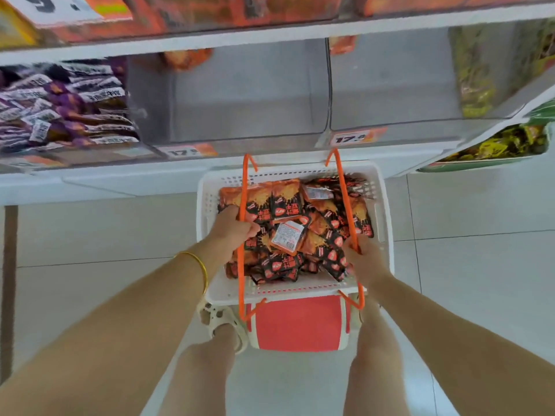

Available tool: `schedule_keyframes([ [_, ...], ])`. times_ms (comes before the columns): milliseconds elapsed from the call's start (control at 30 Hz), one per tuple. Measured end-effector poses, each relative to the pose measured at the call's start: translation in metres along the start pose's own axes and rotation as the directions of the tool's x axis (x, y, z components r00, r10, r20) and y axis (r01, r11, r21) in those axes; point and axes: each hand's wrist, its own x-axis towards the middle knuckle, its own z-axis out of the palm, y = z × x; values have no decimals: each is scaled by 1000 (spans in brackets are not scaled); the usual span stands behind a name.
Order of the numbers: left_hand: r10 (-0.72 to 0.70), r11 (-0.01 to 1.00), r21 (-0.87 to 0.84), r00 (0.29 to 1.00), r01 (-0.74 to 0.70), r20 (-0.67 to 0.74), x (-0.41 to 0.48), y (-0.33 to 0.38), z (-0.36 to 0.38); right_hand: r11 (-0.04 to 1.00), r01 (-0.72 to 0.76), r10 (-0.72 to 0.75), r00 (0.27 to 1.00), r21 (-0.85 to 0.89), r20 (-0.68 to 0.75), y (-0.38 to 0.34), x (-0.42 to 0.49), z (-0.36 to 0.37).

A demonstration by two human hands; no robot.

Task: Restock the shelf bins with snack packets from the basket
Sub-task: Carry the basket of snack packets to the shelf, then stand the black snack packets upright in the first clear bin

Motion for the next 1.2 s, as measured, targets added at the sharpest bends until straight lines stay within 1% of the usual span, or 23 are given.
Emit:
schedule_keyframes([
  [133, -8, 999, 49, 1000, 8, 10, 26, -10, 10, 999, -33, 33, 999, 1, 10, 11, 23, 12],
  [233, 15, 998, 60, 1000, -15, 1, 43, -17, 17, 999, -50, 50, 999, 17, 11, 21, 39, 22],
  [433, -1, 997, 83, 1000, 3, -26, 74, -41, 28, 996, -77, 77, 997, -33, 2, 37, 68, 26],
  [467, 2, 997, 77, 999, 2, -42, 77, -44, 28, 994, -82, 81, 997, -67, -11, 40, 72, 25],
  [567, -11, 997, 78, 998, 15, -57, 87, -48, 23, 969, -92, 69, 992, -231, -108, 43, 82, 17],
  [600, -31, 995, 90, 998, 37, -61, 88, -50, 20, 932, -114, 72, 989, -344, -132, 43, 83, 12],
  [667, -59, 980, 179, 990, 82, -127, 90, -56, 11, 798, -213, 97, 968, -564, -230, 38, 83, 4],
  [700, -53, 961, 258, 982, 100, -180, 89, -58, 7, 764, -283, 115, 944, -580, -309, 34, 85, 1],
  [733, -43, 935, 332, 971, 122, -237, 86, -59, 4, 763, -342, 136, 914, -549, -381, 29, 86, -1],
  [767, -26, 910, 389, 958, 141, -287, 84, -60, 2, 782, -373, 141, 886, -499, -441, 24, 89, -2],
  [800, 5, 894, 426, 948, 138, -318, 81, -59, 1, 799, -367, 125, 876, -476, -466, 17, 91, -1],
  [833, 39, 886, 447, 943, 120, -330, 77, -55, 0, 806, -343, 103, 884, -482, -457, 9, 92, 1],
  [900, 79, 892, 447, 950, 67, -301, 71, -47, 4, 805, -274, 53, 916, -526, -398, -2, 94, 11],
  [1033, 67, 931, 365, 975, 16, -213, 46, -16, 16, 844, -139, 32, 977, -518, -210, -43, 75, 23],
  [1100, 78, 945, 328, 980, -14, -182, 33, 0, 20, 853, -59, 4, 994, -519, -107, -66, 64, 31],
  [1200, 131, 934, 348, 983, -77, -132, 26, 16, 22, 875, 22, -19, 1000, -484, 11, -91, 60, 52],
])
